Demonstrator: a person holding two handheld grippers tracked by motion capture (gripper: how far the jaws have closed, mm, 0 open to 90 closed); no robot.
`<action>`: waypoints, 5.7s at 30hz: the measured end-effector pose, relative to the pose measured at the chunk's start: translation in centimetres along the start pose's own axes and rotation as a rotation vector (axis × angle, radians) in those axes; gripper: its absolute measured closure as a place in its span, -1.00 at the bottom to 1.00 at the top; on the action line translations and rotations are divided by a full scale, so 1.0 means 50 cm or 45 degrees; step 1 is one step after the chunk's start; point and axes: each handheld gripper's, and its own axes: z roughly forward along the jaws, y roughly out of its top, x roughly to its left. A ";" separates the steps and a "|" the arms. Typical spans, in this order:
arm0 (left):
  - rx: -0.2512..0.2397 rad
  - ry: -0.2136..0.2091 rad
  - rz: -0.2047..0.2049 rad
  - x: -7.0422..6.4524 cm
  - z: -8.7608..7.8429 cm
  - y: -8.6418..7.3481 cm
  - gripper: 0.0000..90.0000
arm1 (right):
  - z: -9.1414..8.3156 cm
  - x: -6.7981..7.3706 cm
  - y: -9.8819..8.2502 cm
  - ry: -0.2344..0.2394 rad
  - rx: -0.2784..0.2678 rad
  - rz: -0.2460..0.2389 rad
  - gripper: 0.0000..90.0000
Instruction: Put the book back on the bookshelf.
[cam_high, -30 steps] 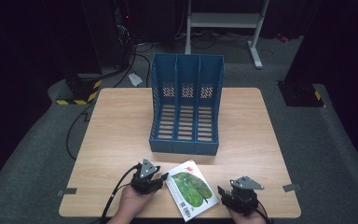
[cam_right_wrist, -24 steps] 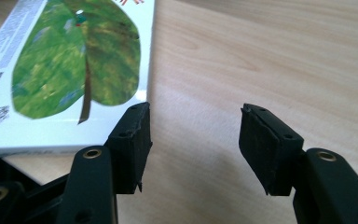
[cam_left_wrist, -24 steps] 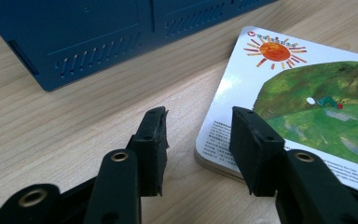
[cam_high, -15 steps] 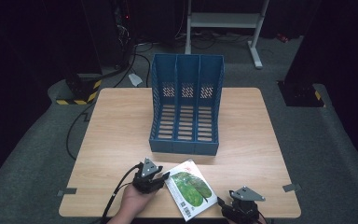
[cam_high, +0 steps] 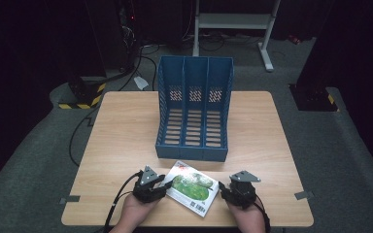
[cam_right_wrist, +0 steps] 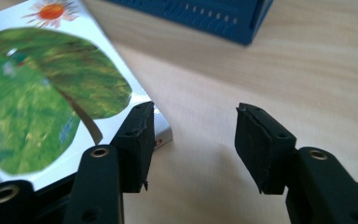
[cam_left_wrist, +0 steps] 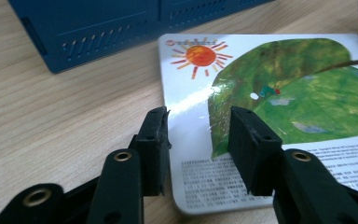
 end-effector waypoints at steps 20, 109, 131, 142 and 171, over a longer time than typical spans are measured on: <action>0.031 -0.078 -0.046 0.003 -0.016 -0.014 0.14 | 0.001 0.013 -0.027 0.025 0.030 -0.106 0.01; -0.147 -0.013 -0.293 0.012 -0.040 -0.005 -0.02 | 0.030 0.100 -0.021 0.351 0.022 -0.174 -0.71; -0.228 -0.050 -0.257 0.009 -0.058 0.008 0.00 | 0.029 0.114 -0.023 0.289 0.041 -0.231 -0.75; -0.112 -0.122 -0.309 0.013 -0.029 0.003 -0.13 | 0.029 0.112 -0.024 0.298 0.025 -0.234 -0.74; -0.118 -0.257 -0.081 0.014 -0.044 0.004 0.39 | -0.006 0.079 -0.013 0.382 -0.081 -0.118 -0.21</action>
